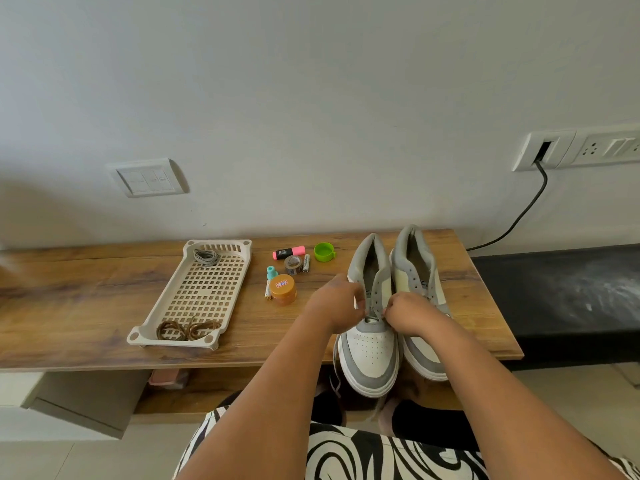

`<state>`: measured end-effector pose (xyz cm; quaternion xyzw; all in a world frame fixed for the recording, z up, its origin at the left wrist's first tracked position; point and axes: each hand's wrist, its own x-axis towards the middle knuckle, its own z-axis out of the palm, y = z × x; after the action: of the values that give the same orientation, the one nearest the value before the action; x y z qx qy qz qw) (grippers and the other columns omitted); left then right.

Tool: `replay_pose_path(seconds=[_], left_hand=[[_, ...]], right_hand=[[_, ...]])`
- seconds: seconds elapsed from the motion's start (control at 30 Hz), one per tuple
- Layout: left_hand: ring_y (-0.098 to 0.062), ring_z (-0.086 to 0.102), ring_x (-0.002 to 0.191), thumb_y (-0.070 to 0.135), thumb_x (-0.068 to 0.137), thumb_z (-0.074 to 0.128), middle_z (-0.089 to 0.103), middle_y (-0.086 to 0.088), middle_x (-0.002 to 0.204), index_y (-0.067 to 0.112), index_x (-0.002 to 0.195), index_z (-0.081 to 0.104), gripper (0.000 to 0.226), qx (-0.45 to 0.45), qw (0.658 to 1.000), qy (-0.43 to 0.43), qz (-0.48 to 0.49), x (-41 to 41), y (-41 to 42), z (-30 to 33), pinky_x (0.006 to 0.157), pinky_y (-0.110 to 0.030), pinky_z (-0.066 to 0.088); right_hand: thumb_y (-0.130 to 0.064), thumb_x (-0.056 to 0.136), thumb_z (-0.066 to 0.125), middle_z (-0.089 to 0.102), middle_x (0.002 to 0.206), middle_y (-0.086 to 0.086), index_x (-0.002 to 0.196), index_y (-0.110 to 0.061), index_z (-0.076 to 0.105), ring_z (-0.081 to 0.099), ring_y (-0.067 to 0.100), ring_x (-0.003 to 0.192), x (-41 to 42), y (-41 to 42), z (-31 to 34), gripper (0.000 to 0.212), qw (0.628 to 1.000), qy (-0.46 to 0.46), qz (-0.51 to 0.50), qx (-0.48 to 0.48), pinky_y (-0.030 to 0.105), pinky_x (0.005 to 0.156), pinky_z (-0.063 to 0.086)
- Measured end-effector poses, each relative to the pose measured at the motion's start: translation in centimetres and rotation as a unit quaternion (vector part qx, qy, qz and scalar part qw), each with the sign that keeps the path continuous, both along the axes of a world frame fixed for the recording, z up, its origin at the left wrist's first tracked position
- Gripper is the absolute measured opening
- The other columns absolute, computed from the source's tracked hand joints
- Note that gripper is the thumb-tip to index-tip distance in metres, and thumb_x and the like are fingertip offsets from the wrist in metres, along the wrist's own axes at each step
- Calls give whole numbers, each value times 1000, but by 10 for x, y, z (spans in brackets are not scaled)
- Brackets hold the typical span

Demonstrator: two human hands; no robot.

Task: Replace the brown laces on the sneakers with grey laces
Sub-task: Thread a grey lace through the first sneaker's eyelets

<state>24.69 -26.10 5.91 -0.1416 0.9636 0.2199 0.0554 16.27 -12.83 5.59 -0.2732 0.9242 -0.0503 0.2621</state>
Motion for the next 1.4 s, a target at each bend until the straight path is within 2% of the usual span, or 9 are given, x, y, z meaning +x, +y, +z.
replay_pose_path(seconds=[0.1, 0.3, 0.43, 0.67, 0.8, 0.93, 1.13, 1.27, 1.4], left_hand=[[-21, 56, 102, 31, 88, 67, 44, 1, 113, 23, 101, 65, 16, -13, 1000, 21, 11, 0, 5, -1, 84, -33, 51], [-21, 55, 102, 30, 88, 67, 44, -1, 116, 26, 103, 68, 16, -57, 998, 24, 14, -2, 18, 5, 83, -34, 52], [-24, 51, 109, 29, 91, 62, 43, -4, 120, 27, 108, 69, 19, -121, 992, 5, -22, -2, 21, 6, 84, -38, 51], [-24, 42, 118, 40, 93, 62, 39, -4, 126, 31, 120, 65, 29, -156, 987, -25, -31, -5, 19, 3, 92, -41, 47], [-25, 37, 120, 39, 96, 58, 35, -5, 126, 27, 120, 62, 28, -37, 998, -51, -11, -3, 13, -1, 100, -41, 42], [-26, 36, 117, 35, 98, 51, 31, -5, 124, 20, 110, 58, 20, 20, 997, -68, 1, -1, 17, -5, 104, -43, 39], [-19, 53, 92, 22, 91, 66, 52, -4, 107, 16, 103, 50, 21, 50, 997, 0, 64, 1, 18, 12, 76, -28, 44], [-25, 56, 116, 31, 95, 62, 62, -5, 123, 9, 126, 57, 38, -45, 989, -136, 29, 10, 6, 20, 91, -32, 45], [-27, 48, 128, 43, 99, 52, 53, -8, 140, 11, 141, 49, 52, -17, 976, -216, 6, 13, 5, 16, 102, -36, 40]], right_hand=[[-10, 99, 40, 57, 127, 14, 128, -2, 53, 55, 29, 113, 0, -3, 0, 33, 999, -8, 6, 36, 34, 87, 44], [-9, 97, 43, 58, 101, 12, 96, -7, 54, 53, 24, 90, -7, 0, -2, 11, 998, -49, -31, -38, 37, 89, 48], [-21, 97, 52, 69, 100, 13, 95, -4, 64, 62, 27, 87, -5, 5, 3, 20, 998, -50, -35, -29, 29, 69, 44], [-29, 95, 60, 71, 105, 8, 109, -9, 65, 64, 22, 97, -3, 11, 11, 24, 997, -45, -15, -61, 26, 70, 45], [-28, 94, 61, 68, 107, 5, 112, -13, 64, 62, 20, 99, -2, 13, 10, 23, 997, -39, -9, -67, 31, 85, 49], [-31, 96, 58, 69, 103, 9, 112, -9, 62, 65, 23, 96, -1, 9, 6, 27, 997, -36, -25, -65, 32, 80, 50], [-36, 99, 52, 63, 93, 7, 114, -7, 60, 59, 22, 84, 3, 8, 16, 34, 999, -26, -17, -25, 27, 66, 43], [-39, 100, 49, 54, 77, 3, 102, -8, 68, 50, 15, 67, 3, 11, 27, 35, 997, -71, -12, -19, 25, 55, 35], [-39, 104, 39, 55, 89, 10, 93, -8, 63, 51, 23, 82, 8, 10, 31, 41, 992, -111, -23, -57, 30, 73, 39]])
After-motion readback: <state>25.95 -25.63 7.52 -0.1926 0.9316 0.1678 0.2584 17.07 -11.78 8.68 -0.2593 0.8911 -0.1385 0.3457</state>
